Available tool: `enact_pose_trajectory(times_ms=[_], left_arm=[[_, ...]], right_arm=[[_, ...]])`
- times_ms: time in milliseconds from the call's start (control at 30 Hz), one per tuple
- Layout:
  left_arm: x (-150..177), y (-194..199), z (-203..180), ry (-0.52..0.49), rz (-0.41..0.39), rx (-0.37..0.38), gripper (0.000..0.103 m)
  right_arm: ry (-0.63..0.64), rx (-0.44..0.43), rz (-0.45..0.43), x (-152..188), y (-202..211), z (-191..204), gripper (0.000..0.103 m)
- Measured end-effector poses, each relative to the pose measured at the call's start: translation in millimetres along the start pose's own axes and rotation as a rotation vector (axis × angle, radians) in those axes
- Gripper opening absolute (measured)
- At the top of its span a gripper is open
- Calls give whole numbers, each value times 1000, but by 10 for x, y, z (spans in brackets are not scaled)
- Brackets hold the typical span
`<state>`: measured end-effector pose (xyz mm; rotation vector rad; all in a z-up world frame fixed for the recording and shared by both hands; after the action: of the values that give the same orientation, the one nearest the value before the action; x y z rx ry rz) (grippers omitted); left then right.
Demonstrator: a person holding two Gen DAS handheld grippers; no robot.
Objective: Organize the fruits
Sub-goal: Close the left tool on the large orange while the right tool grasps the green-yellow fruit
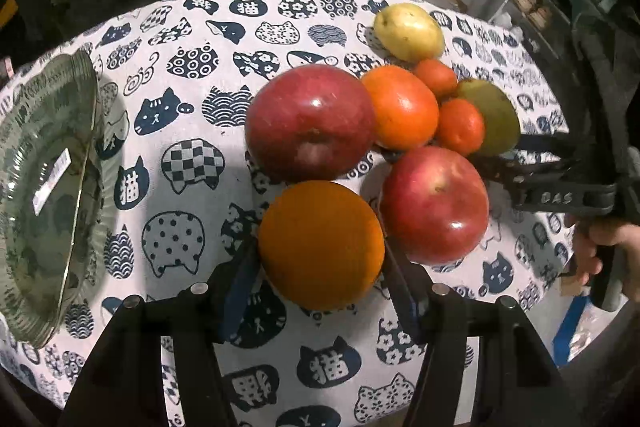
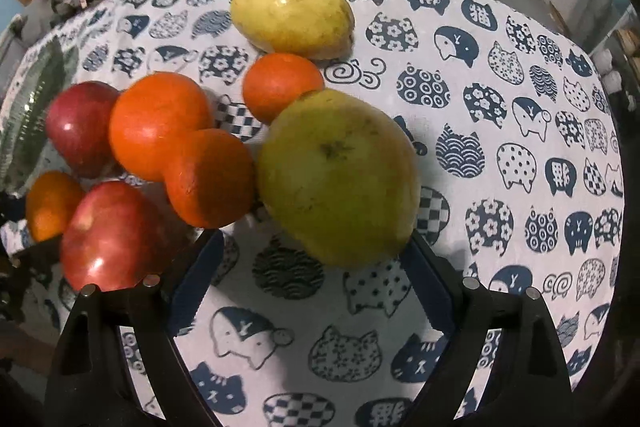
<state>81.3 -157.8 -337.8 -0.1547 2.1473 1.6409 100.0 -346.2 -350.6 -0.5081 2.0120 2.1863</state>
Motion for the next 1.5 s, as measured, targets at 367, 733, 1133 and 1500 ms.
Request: enact_pose_trajectory(times_ms=[367,733,1133,1500], left_arm=[[-21,-137,-31,33,27,52,65],[-67,-121,-41,25,25,45,64],[-130,-55,-3,15,14,34,63],[-107,-75,-45,-6,13,22,63]], right_arm=[[-24,0,2,-25,38,-190,90],[-49,-30,-41,-338,8,-333,85],[-138,-45,-32,-56,96,-385,73],[-169,-52,31,242,22,-400,73]])
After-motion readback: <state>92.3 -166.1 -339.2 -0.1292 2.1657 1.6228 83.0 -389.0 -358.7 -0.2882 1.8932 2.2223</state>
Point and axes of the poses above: each gripper's, at about its wrist camera, not at the fingertips, and y roughly against the way its jaws point, z to its left, x to its underside, the point moved 6 cm from there along -y, roughly the way its jaws point, and after that the axes turned 5 degrees about -z, right-handed, at the moved point
